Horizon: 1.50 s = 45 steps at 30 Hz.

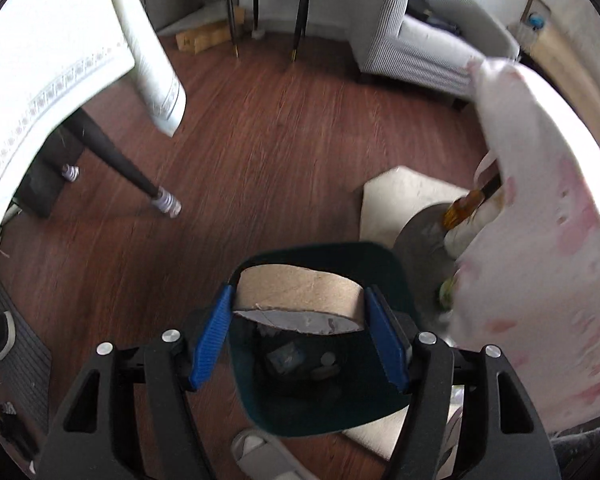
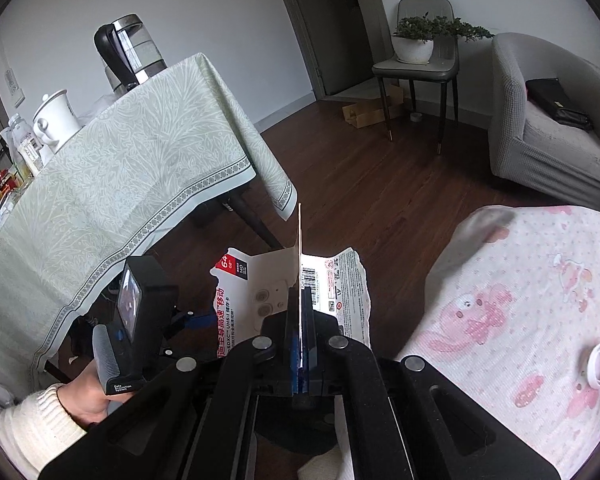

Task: Collect trash
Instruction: 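Carry both items to the green bin while the left tool releases the tape roll inside, then lower the white SanDisk box into the green bin and open the right tool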

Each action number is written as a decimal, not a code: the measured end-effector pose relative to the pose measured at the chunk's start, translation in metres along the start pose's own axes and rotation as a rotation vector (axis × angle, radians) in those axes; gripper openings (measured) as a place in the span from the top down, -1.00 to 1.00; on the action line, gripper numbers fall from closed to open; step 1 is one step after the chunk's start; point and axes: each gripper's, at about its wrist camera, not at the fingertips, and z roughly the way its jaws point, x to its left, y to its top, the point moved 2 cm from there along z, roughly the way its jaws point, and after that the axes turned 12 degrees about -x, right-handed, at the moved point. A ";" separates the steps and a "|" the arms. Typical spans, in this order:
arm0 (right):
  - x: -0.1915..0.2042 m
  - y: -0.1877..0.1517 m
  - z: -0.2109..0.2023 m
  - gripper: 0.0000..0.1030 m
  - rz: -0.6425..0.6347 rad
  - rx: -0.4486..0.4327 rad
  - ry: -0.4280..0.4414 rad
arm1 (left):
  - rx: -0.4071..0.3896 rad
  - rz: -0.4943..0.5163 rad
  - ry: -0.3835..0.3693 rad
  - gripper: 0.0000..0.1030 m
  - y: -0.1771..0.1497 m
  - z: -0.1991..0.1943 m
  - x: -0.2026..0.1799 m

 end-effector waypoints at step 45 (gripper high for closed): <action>0.050 -0.105 0.168 0.99 -0.090 0.411 -0.026 | -0.119 -0.086 -0.022 -0.05 0.008 -0.059 0.063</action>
